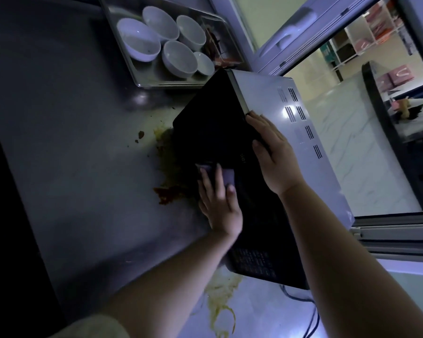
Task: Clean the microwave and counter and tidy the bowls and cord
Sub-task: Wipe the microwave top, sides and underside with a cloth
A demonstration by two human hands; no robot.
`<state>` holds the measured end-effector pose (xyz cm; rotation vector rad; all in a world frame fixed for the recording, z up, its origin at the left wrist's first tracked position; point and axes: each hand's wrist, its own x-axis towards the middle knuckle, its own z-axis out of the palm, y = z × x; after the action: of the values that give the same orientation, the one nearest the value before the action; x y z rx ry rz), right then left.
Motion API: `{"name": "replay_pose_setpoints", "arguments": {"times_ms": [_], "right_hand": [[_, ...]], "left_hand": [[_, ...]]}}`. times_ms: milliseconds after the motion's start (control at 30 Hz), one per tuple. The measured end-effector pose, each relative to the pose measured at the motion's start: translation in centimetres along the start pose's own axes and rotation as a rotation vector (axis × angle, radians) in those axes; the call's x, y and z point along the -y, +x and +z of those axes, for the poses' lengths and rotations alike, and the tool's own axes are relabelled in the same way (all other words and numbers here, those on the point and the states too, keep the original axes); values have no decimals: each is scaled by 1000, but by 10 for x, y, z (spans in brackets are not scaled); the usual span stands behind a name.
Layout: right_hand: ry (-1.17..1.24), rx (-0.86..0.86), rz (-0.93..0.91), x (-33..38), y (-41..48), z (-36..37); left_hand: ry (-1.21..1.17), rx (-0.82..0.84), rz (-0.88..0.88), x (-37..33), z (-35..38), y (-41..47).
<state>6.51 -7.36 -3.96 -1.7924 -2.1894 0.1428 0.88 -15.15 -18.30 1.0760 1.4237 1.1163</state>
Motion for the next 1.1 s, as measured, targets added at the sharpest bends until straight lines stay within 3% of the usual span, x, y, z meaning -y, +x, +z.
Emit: {"name": "replay_pose_setpoints", "arguments": {"times_ms": [233, 333, 467, 567, 700, 967, 1100], "right_hand": [[-7, -12, -15, -2, 0, 2], [-4, -54, -18, 0, -2, 1], [-93, -231, -2, 9, -13, -5], [-242, -145, 37, 21, -17, -7], [-282, -65, 150, 47, -31, -9], [1, -417, 432, 94, -113, 19], [150, -477, 651, 112, -135, 44]], "left_hand": [[18, -48, -4, -27, -18, 103], [82, -24, 126, -36, -17, 71], [115, 89, 299, -29, -19, 12], [118, 133, 395, -19, -25, -2], [126, 171, 392, -15, -34, 3], [293, 401, 626, 3, -94, 26], [339, 558, 699, 14, -130, 27]]}}
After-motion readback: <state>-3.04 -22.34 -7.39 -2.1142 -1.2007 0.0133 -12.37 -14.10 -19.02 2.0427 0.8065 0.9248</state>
